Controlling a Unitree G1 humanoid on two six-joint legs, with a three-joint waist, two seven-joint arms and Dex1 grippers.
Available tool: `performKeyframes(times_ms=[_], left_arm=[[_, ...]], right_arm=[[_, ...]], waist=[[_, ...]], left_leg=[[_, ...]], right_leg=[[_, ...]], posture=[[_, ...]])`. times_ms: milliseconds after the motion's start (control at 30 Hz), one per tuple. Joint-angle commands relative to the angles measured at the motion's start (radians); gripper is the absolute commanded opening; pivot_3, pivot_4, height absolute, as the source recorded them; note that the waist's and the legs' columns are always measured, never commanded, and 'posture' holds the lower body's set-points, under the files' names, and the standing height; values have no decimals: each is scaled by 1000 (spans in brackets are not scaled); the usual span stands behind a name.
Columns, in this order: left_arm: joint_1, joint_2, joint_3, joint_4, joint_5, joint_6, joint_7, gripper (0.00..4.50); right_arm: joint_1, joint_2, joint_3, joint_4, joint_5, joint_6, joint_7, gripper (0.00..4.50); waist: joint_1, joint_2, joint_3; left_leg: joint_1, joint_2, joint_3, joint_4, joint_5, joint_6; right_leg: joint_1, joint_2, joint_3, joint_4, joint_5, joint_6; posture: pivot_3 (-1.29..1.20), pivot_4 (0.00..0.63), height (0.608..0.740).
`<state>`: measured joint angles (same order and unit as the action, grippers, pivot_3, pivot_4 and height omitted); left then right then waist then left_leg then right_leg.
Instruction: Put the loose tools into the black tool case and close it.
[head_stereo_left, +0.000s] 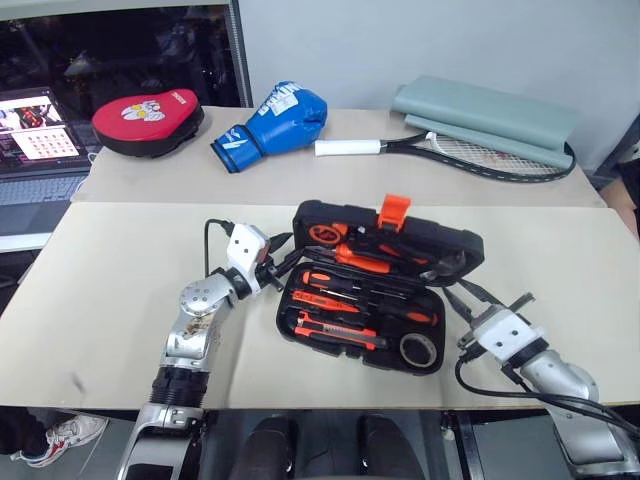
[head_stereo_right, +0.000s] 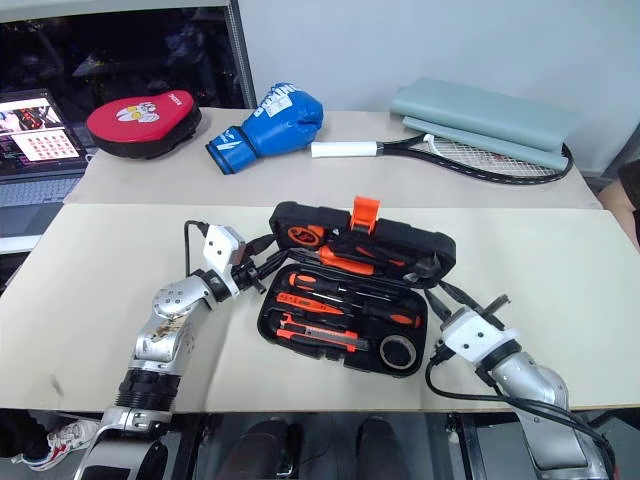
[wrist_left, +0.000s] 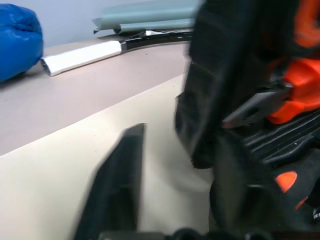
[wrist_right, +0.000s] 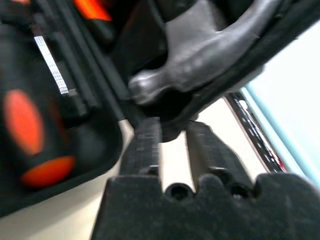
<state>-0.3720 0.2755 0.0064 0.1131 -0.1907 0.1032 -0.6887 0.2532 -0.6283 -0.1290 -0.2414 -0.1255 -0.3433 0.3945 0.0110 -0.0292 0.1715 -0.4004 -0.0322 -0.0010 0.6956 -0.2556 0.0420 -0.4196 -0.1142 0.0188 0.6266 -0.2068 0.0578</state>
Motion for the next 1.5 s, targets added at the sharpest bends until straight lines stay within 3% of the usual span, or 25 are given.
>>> performKeyframes(times_ms=[33,100,167,233,300,400,500,600,633,733,933,967,1033,1233,1500], left_arm=[[33,41,37,-149,-64,64,-3,3978],[63,77,59,-200,-86,106,-9,4500],[83,155,108,-241,-140,199,-41,4500],[88,263,154,-259,-217,334,-108,4500],[81,348,154,-254,-266,421,-178,4500],[45,450,115,-213,-290,479,-293,4500],[-97,514,28,-57,-226,405,-435,4500],[-233,487,-40,95,-173,358,-478,4500],[-288,460,-69,156,-146,312,-496,4243],[-415,389,-137,304,-83,196,-564,3428],[-686,206,-261,678,70,-55,-651,1105],[-713,182,-269,727,87,-87,-659,797],[-756,138,-281,817,125,-157,-656,50],[-825,62,-326,976,230,-264,-665,50],[-817,88,-381,1009,332,-336,-788,50]], right_arm=[[155,-68,-70,-202,175,77,141,3110],[243,-111,-105,-274,296,183,225,3749],[423,-202,-204,-379,524,360,397,4383],[615,-270,-358,-467,741,511,576,4383],[689,-294,-458,-498,852,596,638,4383],[686,-303,-507,-520,896,663,653,4383],[593,-305,-450,-555,874,710,595,4383],[526,-299,-398,-578,842,741,562,3705],[504,-300,-370,-594,830,750,552,3243],[458,-307,-297,-632,790,769,528,2364],[326,-332,-105,-638,684,808,493,184],[305,-331,-79,-631,669,810,488,13],[261,-325,-30,-611,643,816,478,0],[106,-299,107,-511,496,804,416,0],[-16,-283,53,-366,430,768,398,0]], waist=[[1,0,0],[0,0,0],[-5,0,0],[-5,0,0],[-9,-2,-1],[-11,-3,-1],[-5,-3,-1],[6,-3,-1],[7,-3,-1],[14,-3,-1],[13,-5,-2],[12,-5,-2],[7,-5,-2],[0,-7,-1],[-10,-6,-2]], left_leg=[[0,0,0,0,0,0],[0,2,0,-1,-1,1],[0,4,0,-1,-1,1],[0,5,1,-1,-1,1],[1,10,0,-1,-1,1],[14,16,1,-1,-2,0],[18,16,1,-1,-6,-10],[15,15,0,-1,-5,-12],[14,15,1,-1,-3,-12],[11,13,1,0,1,-4],[-1,9,1,4,-5,1],[-4,8,1,6,-5,1],[-8,7,1,7,-6,3],[-8,7,1,8,-6,3],[-6,7,2,9,-7,3]], right_leg=[[0,0,0,0,0,0],[0,0,0,-1,0,0],[1,1,0,-2,0,0],[1,0,0,-1,0,0],[2,4,-2,-1,-2,-5],[16,7,-5,-4,-12,-6],[17,6,-5,-4,-14,-6],[16,6,-7,-4,-13,-5],[16,6,-6,-3,-13,-4],[16,6,-5,-2,-9,1],[7,5,-6,-3,-7,-2],[4,5,-6,-3,-7,-2],[-1,4,-5,-2,-7,-2],[-1,4,-5,-1,-8,-1],[1,4,-4,1,-7,-1]], posture=[[0,150,736],[0,150,736],[0,150,736],[0,150,736],[0,150,736],[0,150,736],[0,150,736],[0,150,736],[0,150,736],[0,150,736],[0,150,736],[0,150,736],[0,150,736],[0,150,736],[0,150,736]])
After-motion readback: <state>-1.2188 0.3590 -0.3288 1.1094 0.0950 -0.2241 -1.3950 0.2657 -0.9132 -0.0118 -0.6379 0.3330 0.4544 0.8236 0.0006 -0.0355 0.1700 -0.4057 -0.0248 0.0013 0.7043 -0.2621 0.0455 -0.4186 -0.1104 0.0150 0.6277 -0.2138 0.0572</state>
